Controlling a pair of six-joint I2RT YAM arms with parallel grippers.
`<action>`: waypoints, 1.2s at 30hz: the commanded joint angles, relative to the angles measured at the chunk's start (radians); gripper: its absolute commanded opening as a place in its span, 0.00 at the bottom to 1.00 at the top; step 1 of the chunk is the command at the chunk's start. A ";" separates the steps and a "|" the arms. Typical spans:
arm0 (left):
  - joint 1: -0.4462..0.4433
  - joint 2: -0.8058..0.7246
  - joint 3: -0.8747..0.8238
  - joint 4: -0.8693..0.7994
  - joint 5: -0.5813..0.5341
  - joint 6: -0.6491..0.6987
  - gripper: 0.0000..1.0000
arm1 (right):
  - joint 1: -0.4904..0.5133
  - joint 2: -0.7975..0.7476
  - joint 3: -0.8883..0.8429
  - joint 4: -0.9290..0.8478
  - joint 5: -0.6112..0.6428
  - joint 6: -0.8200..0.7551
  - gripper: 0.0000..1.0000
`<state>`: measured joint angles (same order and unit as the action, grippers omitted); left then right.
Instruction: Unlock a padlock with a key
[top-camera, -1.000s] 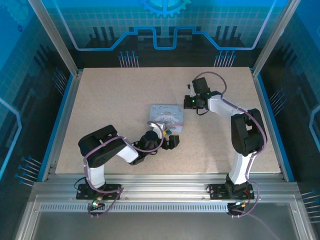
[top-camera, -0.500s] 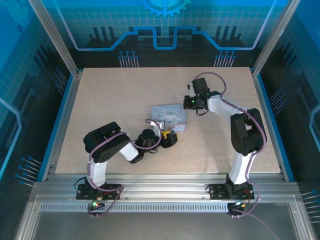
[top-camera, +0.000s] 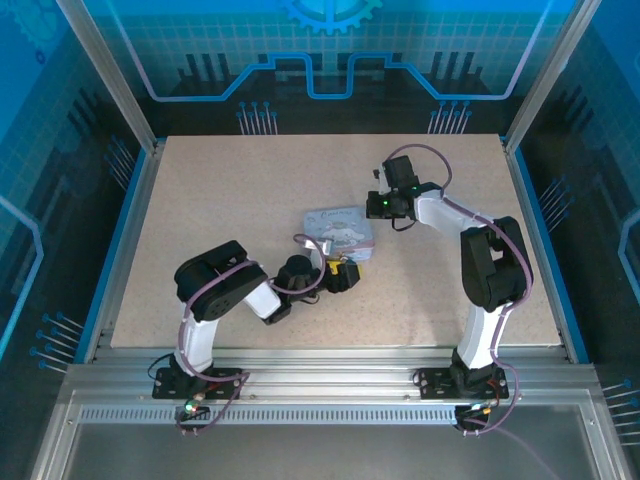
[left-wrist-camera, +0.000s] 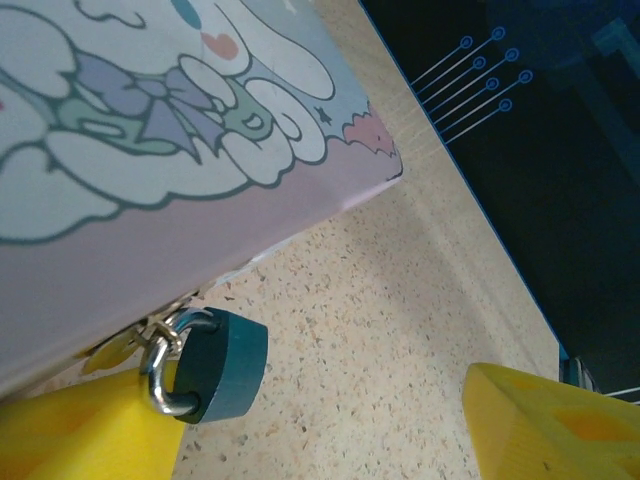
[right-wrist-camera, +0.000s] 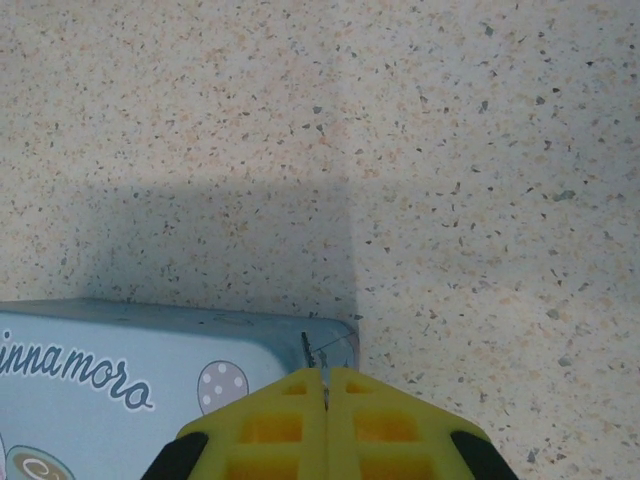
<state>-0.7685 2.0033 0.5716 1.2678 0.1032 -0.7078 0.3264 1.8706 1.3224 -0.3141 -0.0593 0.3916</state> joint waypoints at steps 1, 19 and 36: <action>0.002 0.023 0.030 0.017 0.010 -0.009 0.76 | 0.016 0.004 -0.006 0.015 -0.006 0.004 0.00; 0.003 0.057 0.020 0.065 -0.013 -0.050 0.67 | 0.020 -0.008 -0.035 0.031 -0.015 0.008 0.00; 0.022 0.036 -0.045 0.059 -0.017 -0.072 0.49 | 0.024 -0.032 -0.074 0.049 -0.018 0.012 0.00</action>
<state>-0.7601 2.0453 0.5541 1.3319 0.0841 -0.7731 0.3336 1.8668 1.2686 -0.2604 -0.0597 0.3992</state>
